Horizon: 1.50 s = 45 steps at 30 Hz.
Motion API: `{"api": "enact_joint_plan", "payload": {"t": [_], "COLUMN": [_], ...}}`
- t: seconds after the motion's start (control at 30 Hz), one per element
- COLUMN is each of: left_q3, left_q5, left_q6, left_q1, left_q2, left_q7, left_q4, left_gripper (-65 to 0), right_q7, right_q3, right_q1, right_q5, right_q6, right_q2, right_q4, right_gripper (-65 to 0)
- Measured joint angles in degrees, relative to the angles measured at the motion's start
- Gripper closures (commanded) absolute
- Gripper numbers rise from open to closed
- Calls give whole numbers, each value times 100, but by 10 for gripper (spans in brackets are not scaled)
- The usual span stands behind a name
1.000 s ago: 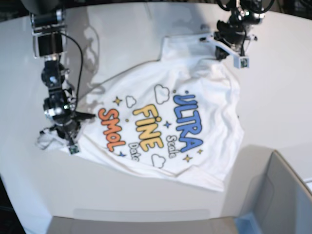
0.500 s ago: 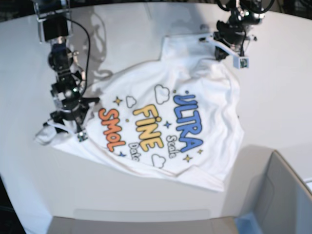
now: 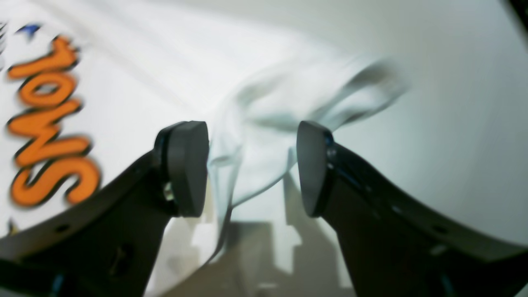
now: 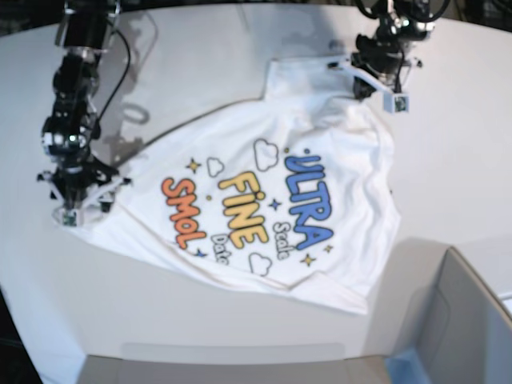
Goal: Layout the t-shirt on the table in an organized manner, then fold the t-shirt properly
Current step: 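Pull the grasped side edge outward with the right gripper to spread the shirt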
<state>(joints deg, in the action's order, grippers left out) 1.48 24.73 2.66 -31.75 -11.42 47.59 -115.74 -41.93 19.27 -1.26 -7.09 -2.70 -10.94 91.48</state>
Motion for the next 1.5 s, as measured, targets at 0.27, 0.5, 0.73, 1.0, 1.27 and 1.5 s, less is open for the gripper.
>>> {"api": "enact_joint_plan", "payload": {"t": [0.27,0.5,0.73,1.0,1.27,1.5], "left_q3": [-9,-9,-9,-9,-9,-9], "left_q5": [2,-2,0,-2,-2,-2], "left_q6": [20,17,15,15,17,15], "left_q1": [190,142,140,142,125,127], "left_q2": [-11,-20,-17,-20,-17,-15], "left_q7": [-31,0,2,2,2,2], "left_q4": [15,15,15,15,15,15], "left_gripper": [0,0,0,0,0,0], "right_q7": [306,367,393,389,389,398], "right_q3": [297,264,-557,-1029,-1145,-1134], "right_q1": [-448,-710,-931,-1047,-1047,-1047], "right_q5": [-634,-667,74,426,409,407], "right_q6": [66,46,35,24,22,39], "right_q2": [-557,-509,-664,-691,-671,-667], "right_q4": [-1611,-1600,-1556,-1574,-1574,-1567], "right_gripper": [-340,-340,-340,-331,-88,0]}}
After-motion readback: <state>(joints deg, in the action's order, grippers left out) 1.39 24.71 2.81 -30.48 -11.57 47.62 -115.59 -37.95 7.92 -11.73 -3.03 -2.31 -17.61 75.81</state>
